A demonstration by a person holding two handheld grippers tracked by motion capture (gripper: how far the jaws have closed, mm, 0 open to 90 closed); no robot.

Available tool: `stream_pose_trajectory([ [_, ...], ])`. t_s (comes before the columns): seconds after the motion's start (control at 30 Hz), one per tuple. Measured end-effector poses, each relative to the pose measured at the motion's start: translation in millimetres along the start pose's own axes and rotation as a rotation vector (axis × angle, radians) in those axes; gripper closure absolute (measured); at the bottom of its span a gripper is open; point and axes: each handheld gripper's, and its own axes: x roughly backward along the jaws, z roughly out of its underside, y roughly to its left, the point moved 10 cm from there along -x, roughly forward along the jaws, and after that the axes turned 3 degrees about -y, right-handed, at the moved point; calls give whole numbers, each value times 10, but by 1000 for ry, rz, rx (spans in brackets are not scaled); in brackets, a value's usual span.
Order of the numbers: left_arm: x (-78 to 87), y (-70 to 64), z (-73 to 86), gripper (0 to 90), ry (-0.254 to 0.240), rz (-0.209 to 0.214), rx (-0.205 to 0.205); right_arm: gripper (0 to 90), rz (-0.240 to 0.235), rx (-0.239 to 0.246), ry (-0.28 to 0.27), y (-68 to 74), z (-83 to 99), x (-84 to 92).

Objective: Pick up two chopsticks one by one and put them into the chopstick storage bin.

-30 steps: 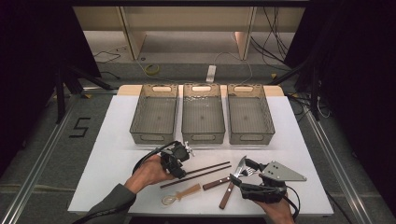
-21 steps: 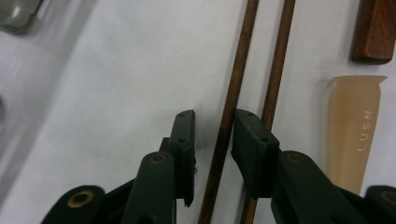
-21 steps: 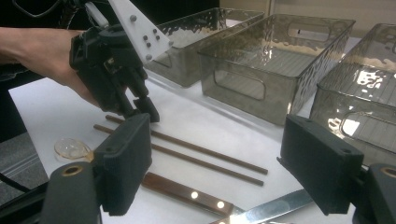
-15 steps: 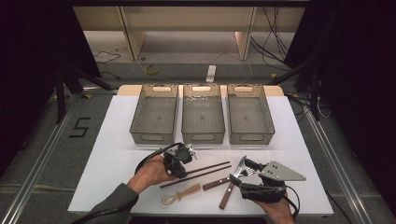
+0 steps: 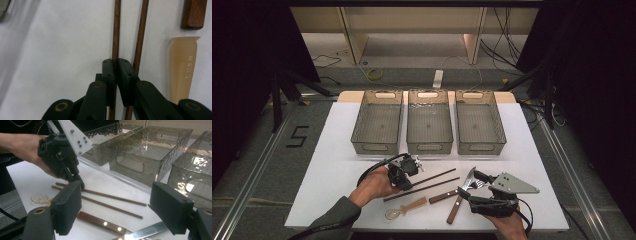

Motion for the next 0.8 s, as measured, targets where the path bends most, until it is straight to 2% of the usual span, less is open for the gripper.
stream_pose_trajectory([
  [0.2, 3, 3, 4, 840, -7, 4, -23, 260, 0, 1, 1, 3, -2, 0],
  [0.37, 30, -11, -13, 842, -34, 22, -15, 260, 0, 1, -3, 0, -8, 9],
  [0.47, 122, -13, -44, 842, -53, 13, -21, 261, -1, 0, -4, 0, -10, 11],
  [0.67, 343, 50, -102, 842, -128, -6, 14, 261, 0, 1, -3, 3, -10, 13],
  [0.8, 513, 85, -127, 842, -166, 2, 32, 261, 1, 2, -4, 1, -12, 12],
])
